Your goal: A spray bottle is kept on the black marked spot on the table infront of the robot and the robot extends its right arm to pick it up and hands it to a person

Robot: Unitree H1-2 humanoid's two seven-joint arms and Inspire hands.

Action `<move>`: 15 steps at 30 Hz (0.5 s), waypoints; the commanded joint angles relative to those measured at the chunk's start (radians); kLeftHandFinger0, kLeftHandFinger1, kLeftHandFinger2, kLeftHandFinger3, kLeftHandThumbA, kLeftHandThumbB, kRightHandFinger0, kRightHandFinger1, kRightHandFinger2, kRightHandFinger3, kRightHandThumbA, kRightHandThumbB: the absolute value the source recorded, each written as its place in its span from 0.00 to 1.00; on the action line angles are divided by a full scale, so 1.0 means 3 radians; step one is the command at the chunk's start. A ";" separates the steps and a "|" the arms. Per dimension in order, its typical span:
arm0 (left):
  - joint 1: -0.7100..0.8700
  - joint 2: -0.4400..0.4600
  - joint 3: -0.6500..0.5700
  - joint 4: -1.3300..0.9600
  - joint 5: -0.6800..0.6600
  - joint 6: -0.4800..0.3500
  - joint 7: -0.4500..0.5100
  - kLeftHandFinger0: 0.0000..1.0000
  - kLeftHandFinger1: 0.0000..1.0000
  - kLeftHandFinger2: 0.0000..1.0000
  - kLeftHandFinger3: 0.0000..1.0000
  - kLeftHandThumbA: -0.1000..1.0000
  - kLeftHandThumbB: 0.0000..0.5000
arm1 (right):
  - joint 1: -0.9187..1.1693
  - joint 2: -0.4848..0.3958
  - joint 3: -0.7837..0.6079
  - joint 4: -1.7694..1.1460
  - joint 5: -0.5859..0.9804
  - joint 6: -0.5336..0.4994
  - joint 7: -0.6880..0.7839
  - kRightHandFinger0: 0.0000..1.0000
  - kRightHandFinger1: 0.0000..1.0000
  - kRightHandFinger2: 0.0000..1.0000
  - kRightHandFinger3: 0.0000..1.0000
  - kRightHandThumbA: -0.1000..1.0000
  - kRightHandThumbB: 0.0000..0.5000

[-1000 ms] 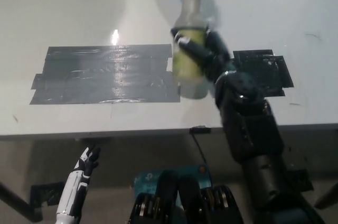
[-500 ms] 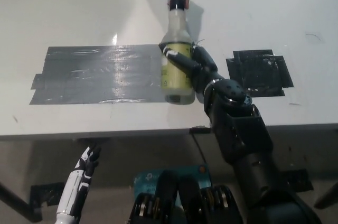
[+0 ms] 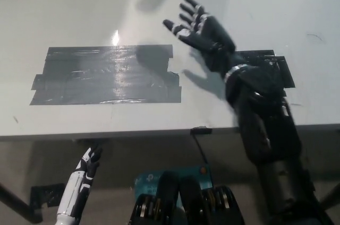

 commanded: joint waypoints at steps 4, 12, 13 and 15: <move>-0.0050 0.0037 -0.0027 -0.0085 0.0052 -0.0034 -0.0002 1.00 1.00 1.00 1.00 1.00 0.62 | 0.0601 -0.0507 0.0128 -0.1913 0.0120 0.0144 0.0346 1.00 1.00 1.00 1.00 0.76 1.00; -0.0038 0.0031 -0.0030 -0.0090 0.0039 -0.0017 -0.0013 1.00 1.00 1.00 1.00 1.00 0.62 | 0.1757 -0.0953 0.0187 -0.3181 -0.0173 -0.0165 0.0413 1.00 1.00 1.00 1.00 0.86 0.98; -0.0026 0.0027 -0.0034 -0.0087 0.0037 -0.0018 -0.0016 1.00 1.00 1.00 1.00 1.00 0.62 | 0.1886 -0.0937 0.0181 -0.3195 -0.0185 -0.0239 0.0382 1.00 1.00 1.00 1.00 0.86 0.98; -0.0009 0.0021 -0.0042 -0.0083 0.0045 -0.0019 -0.0015 1.00 1.00 1.00 1.00 1.00 0.63 | 0.2144 -0.0889 0.0185 -0.3123 -0.0298 -0.0463 0.0307 1.00 1.00 1.00 1.00 0.89 0.93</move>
